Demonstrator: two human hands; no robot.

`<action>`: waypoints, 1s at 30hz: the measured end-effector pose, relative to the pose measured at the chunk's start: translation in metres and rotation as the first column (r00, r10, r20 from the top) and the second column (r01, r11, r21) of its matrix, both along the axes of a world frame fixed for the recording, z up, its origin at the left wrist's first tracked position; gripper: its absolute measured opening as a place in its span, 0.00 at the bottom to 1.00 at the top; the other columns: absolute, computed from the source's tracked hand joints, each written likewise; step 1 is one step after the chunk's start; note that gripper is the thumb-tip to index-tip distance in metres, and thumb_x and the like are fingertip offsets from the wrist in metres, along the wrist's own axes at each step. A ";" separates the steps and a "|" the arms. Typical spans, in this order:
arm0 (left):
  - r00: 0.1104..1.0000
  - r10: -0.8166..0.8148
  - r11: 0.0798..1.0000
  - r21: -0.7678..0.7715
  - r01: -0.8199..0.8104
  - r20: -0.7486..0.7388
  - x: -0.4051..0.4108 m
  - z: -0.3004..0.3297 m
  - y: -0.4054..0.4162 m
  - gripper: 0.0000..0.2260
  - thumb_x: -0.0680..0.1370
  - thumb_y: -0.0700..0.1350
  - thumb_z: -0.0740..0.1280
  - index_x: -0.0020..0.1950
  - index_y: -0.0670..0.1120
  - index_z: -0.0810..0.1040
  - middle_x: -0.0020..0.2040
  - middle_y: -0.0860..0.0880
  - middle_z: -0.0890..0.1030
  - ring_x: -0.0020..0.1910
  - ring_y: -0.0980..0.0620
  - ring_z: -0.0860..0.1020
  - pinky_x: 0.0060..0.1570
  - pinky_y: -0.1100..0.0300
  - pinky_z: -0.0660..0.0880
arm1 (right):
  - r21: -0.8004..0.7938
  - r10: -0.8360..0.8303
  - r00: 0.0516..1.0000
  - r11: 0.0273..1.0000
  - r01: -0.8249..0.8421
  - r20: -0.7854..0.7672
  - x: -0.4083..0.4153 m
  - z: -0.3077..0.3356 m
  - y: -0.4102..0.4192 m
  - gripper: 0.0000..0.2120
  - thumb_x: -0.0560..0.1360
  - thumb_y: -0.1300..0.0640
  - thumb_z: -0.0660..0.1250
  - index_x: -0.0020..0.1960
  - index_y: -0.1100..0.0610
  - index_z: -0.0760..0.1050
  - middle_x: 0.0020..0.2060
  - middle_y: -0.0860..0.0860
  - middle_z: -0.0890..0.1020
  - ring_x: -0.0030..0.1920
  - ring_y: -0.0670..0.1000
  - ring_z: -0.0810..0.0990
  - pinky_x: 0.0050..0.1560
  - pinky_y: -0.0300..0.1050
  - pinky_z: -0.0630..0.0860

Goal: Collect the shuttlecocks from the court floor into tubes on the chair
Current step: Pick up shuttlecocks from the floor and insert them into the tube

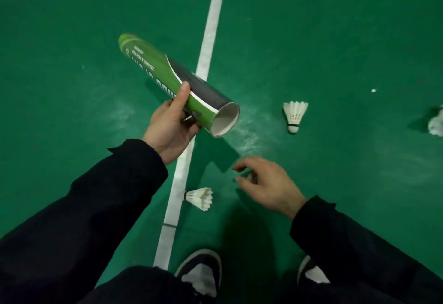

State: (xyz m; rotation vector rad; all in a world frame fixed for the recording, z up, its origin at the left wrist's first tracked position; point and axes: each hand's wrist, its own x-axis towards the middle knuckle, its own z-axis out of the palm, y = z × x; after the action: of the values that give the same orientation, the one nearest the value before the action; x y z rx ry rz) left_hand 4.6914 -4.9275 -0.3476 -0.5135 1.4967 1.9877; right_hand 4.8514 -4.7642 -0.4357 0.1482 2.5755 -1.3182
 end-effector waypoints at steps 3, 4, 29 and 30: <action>0.997 0.068 0.998 0.005 -0.068 0.034 0.017 -0.003 -0.043 0.20 0.83 0.53 0.66 0.67 0.39 0.78 0.51 0.44 0.86 0.48 0.51 0.85 0.50 0.57 0.83 | 0.166 0.425 0.905 0.893 -0.419 -0.005 -0.011 -0.020 -0.044 0.23 0.78 0.51 0.65 0.73 0.42 0.70 0.71 0.46 0.74 0.66 0.50 0.75 0.66 0.56 0.74; 0.995 0.085 0.996 0.011 -0.085 0.044 0.022 -0.003 -0.053 0.19 0.83 0.53 0.66 0.65 0.39 0.79 0.51 0.44 0.86 0.48 0.51 0.85 0.50 0.58 0.83 | 0.242 0.551 0.834 0.808 -0.536 0.009 -0.014 -0.027 -0.057 0.28 0.76 0.55 0.65 0.75 0.42 0.68 0.76 0.50 0.69 0.70 0.54 0.72 0.68 0.58 0.73; 0.982 0.133 0.953 0.254 -0.163 0.133 0.061 -0.002 -0.027 0.19 0.81 0.52 0.69 0.63 0.39 0.81 0.54 0.40 0.85 0.46 0.47 0.85 0.54 0.52 0.83 | -0.078 -0.339 0.651 0.915 0.396 -0.679 -0.007 0.065 -0.049 0.08 0.76 0.56 0.73 0.50 0.52 0.74 0.50 0.44 0.74 0.39 0.46 0.75 0.35 0.39 0.76; 0.983 0.133 0.951 0.262 -0.163 0.130 0.063 -0.002 -0.026 0.19 0.81 0.52 0.68 0.63 0.39 0.81 0.54 0.40 0.85 0.46 0.47 0.85 0.54 0.52 0.83 | -0.012 -0.270 0.638 0.926 0.378 -0.721 -0.006 0.066 -0.049 0.05 0.77 0.54 0.71 0.49 0.55 0.78 0.51 0.47 0.77 0.38 0.47 0.76 0.33 0.40 0.76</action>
State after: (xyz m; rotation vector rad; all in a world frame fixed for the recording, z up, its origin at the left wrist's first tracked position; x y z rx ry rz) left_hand 4.7542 -4.9532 -0.3492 -0.6217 1.1230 2.1984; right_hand 4.8454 -4.8129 -0.3696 0.1543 3.4505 -1.5420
